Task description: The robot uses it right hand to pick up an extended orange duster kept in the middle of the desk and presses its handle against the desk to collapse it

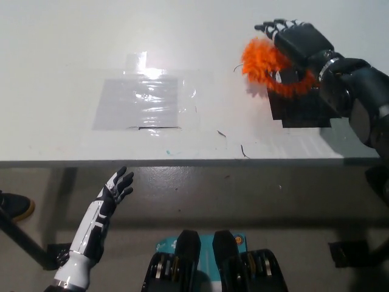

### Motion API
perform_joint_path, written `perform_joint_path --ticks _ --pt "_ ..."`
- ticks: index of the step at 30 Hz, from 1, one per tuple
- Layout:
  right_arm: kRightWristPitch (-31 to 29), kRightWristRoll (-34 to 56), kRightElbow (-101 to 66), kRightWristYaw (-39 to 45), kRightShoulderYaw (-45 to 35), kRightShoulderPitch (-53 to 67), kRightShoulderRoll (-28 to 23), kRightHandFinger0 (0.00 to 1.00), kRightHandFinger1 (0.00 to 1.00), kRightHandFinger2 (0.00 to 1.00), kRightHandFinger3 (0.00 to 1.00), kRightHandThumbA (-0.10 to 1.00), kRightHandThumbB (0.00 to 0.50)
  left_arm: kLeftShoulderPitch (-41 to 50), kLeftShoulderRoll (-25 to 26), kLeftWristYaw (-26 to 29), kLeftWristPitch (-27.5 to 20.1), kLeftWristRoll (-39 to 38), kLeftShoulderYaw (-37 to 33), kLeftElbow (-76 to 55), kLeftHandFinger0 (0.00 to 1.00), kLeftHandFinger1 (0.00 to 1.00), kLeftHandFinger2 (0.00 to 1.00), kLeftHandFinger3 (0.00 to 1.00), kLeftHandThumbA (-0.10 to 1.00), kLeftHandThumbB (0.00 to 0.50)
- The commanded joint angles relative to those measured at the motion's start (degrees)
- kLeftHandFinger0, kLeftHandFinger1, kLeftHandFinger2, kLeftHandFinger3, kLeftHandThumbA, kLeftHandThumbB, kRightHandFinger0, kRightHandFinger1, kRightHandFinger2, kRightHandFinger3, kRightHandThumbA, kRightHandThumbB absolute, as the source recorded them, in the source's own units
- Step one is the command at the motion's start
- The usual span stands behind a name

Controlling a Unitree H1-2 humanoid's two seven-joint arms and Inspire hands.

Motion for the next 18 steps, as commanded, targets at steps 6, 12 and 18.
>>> perform_joint_path --ticks 6,12,18 --pt "13.2 16.3 -6.4 46.5 -14.5 -14.5 -4.2 1.0 1.0 1.0 1.0 0.73 0.5 -0.5 0.1 -0.2 -2.2 -0.6 0.3 -1.9 1.0 1.0 1.0 1.0 1.0 0.093" --pt "19.0 25.1 -28.4 53.5 -19.3 -13.0 -9.1 1.0 1.0 1.0 1.0 0.74 0.477 0.5 0.4 -0.4 -2.8 -0.3 0.2 -2.0 1.0 1.0 1.0 1.0 1.0 0.064" --pt "26.1 32.7 -55.7 51.5 -27.1 -12.7 -17.9 1.0 1.0 1.0 1.0 0.91 0.404 0.6 0.0 -0.3 -2.7 -0.7 0.3 -1.7 1.0 1.0 1.0 1.0 1.0 0.098"
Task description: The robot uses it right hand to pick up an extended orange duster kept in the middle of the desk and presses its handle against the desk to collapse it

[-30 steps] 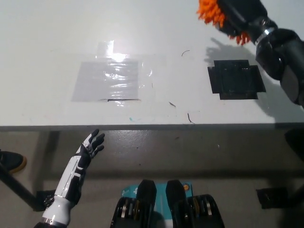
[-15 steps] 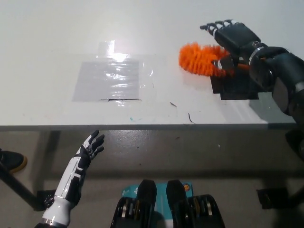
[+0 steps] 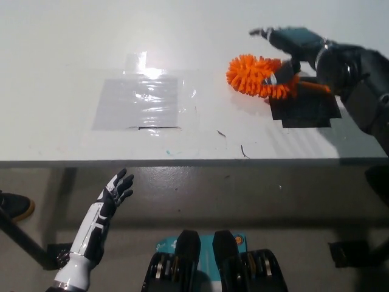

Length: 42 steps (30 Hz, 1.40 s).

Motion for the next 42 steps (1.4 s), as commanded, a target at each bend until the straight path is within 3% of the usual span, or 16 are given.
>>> perform_joint_path --ticks 1,6,9,13,14,15,17,22,23,24,27,29,31,33,35,42 --pt "22.4 27.4 -44.6 29.2 -16.7 -12.5 -17.5 1.0 1.0 1.0 1.0 0.96 0.371 1.0 0.1 -0.6 -3.2 -0.7 0.1 -2.3 1.0 1.0 1.0 1.0 1.0 0.081" --pt "28.6 25.7 -63.0 29.5 -20.2 -11.2 -25.4 1.0 1.0 1.0 1.0 1.0 0.5 -0.6 -0.1 -0.4 -2.5 -0.5 0.0 -2.0 1.0 1.0 1.0 1.0 1.0 0.105" --pt "31.7 29.7 -74.8 27.3 -25.3 -5.3 -29.8 1.0 1.0 1.0 1.0 0.98 0.474 1.3 0.0 -0.7 -2.3 -0.7 -0.1 -2.9 1.0 1.0 1.0 1.0 1.0 0.136" --pt "39.6 34.9 -92.2 20.7 -37.3 6.3 -35.4 1.0 1.0 1.0 1.0 1.0 0.5 1.7 -0.2 -0.9 -1.9 -0.4 -0.6 -3.3 1.0 1.0 1.0 1.0 1.0 0.068" --pt "39.6 39.7 -93.7 19.2 -39.2 8.9 -36.6 1.0 1.0 1.0 1.0 1.0 0.445 1.3 -0.1 -1.0 -1.7 -0.4 -0.6 -3.2 1.0 1.0 1.0 1.0 1.0 0.075" --pt "39.6 43.2 -97.0 16.8 -42.3 13.9 -37.8 1.0 1.0 1.0 1.0 1.0 0.453 1.3 -0.3 -1.0 -1.7 -0.7 -0.7 -3.0 1.0 1.0 1.0 1.0 1.0 0.104" --pt "38.7 43.5 -103.6 14.2 -49.6 24.1 -35.3 1.0 1.0 1.0 1.0 1.0 0.445 1.2 -0.6 -1.2 -2.4 -0.7 -1.0 -2.1 1.0 1.0 1.0 1.0 1.0 0.116" --pt "36.3 44.7 -106.5 10.7 -51.7 30.6 -34.5 1.0 1.0 1.0 1.0 1.0 0.453 1.3 -0.2 -1.6 -2.0 -0.8 -1.0 -2.2 1.0 1.0 1.0 1.0 1.0 0.113" --pt "25.7 44.2 -111.3 0.2 -52.8 45.5 -25.2 1.0 1.0 1.0 1.0 1.0 0.341 0.9 -0.1 -1.7 -1.3 -0.7 -1.2 -2.2 1.0 1.0 1.0 1.0 1.0 0.108" --pt "21.1 44.1 -113.4 -4.3 -53.4 52.0 -21.4 1.0 1.0 1.0 1.0 1.0 0.335 0.7 -0.2 -1.8 -1.0 -0.7 -1.3 -2.1 1.0 1.0 1.0 1.0 1.0 0.109" --pt "10.3 42.3 -114.5 -10.8 -44.1 63.5 -10.4 1.0 1.0 1.0 1.0 1.0 0.418 1.3 -0.1 -1.7 -1.4 -0.4 -1.2 -2.1 1.0 1.0 1.0 1.0 1.0 0.138" --pt "10.4 42.5 -114.7 -10.7 -44.3 63.7 -10.4 1.0 1.0 1.0 1.0 1.0 0.418 1.3 -0.1 -1.7 -1.4 -0.4 -1.2 -2.1 1.0 1.0 1.0 1.0 1.0 0.138" --pt "-0.6 34.2 -113.8 -14.3 -32.2 70.1 4.1 1.0 1.0 1.0 1.0 1.0 0.349 0.6 0.2 -1.6 -1.0 0.6 -1.3 -2.1 1.0 1.0 1.0 1.0 1.0 0.136" --pt "-0.5 34.3 -113.9 -13.9 -32.5 70.3 4.4 1.0 1.0 1.0 1.0 1.0 0.348 0.6 0.2 -1.6 -1.0 0.6 -1.3 -2.1 1.0 1.0 1.0 1.0 1.0 0.137" --pt "-11.7 36.2 -109.7 -11.7 -26.3 72.7 7.0 1.0 1.0 1.0 1.0 1.0 0.366 0.1 0.6 -1.7 -0.5 0.6 -1.1 -2.1 1.0 1.0 1.0 1.0 1.0 0.151" --pt "-5.0 34.1 -115.3 -8.9 -25.1 73.7 11.5 1.0 1.0 1.0 1.0 1.0 0.373 -1.2 1.0 -1.5 -0.5 1.0 -0.8 -1.6 1.0 1.0 1.0 1.0 1.0 0.16"
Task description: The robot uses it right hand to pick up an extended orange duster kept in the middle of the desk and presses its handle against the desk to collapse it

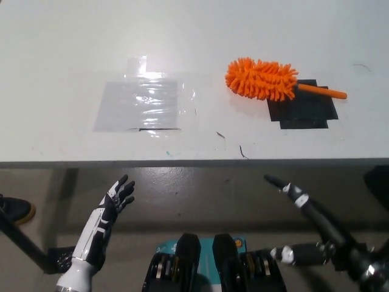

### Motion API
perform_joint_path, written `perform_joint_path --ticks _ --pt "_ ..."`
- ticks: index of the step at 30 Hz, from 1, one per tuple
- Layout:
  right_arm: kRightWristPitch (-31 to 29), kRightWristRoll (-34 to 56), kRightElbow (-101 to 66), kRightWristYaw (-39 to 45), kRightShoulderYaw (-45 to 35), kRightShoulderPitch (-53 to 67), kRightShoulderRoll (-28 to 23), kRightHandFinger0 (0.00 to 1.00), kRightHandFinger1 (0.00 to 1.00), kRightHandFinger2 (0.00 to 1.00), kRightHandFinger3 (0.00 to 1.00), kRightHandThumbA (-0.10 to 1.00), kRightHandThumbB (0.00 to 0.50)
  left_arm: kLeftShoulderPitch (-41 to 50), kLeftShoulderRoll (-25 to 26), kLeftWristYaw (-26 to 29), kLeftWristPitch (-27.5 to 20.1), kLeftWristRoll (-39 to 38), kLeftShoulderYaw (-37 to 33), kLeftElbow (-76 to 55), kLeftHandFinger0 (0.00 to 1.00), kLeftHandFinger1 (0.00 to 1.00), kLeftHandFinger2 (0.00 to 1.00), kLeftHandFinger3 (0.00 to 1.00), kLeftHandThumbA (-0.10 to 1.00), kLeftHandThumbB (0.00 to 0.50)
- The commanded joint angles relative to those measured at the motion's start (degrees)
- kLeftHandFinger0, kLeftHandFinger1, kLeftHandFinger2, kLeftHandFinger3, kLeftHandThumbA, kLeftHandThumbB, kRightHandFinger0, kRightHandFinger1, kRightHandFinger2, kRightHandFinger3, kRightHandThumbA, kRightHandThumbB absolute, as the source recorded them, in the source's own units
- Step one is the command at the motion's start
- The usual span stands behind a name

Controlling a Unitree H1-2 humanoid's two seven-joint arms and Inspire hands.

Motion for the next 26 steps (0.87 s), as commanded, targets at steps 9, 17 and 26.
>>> perform_joint_path --ticks 9,17,26 --pt "-25.2 8.9 -7.0 -12.8 -7.9 5.4 10.9 1.0 1.0 1.0 1.0 1.0 0.242 -2.4 1.5 -2.0 -1.4 0.0 -0.9 -2.2 1.0 1.0 1.0 1.0 1.0 0.131" --pt "-22.1 9.6 14.5 -9.0 -10.0 -1.0 10.0 1.0 1.0 1.0 1.0 1.0 0.161 -3.0 1.7 -1.7 -1.3 0.1 -0.9 -2.2 1.0 1.0 1.0 1.0 1.0 0.133" --pt "-12.7 9.7 17.3 -6.7 -9.5 -2.6 8.3 1.0 1.0 1.0 1.0 1.0 0.193 -3.4 2.2 -2.1 -1.0 -0.2 -0.6 -2.2 1.0 1.0 1.0 1.0 1.0 0.149"
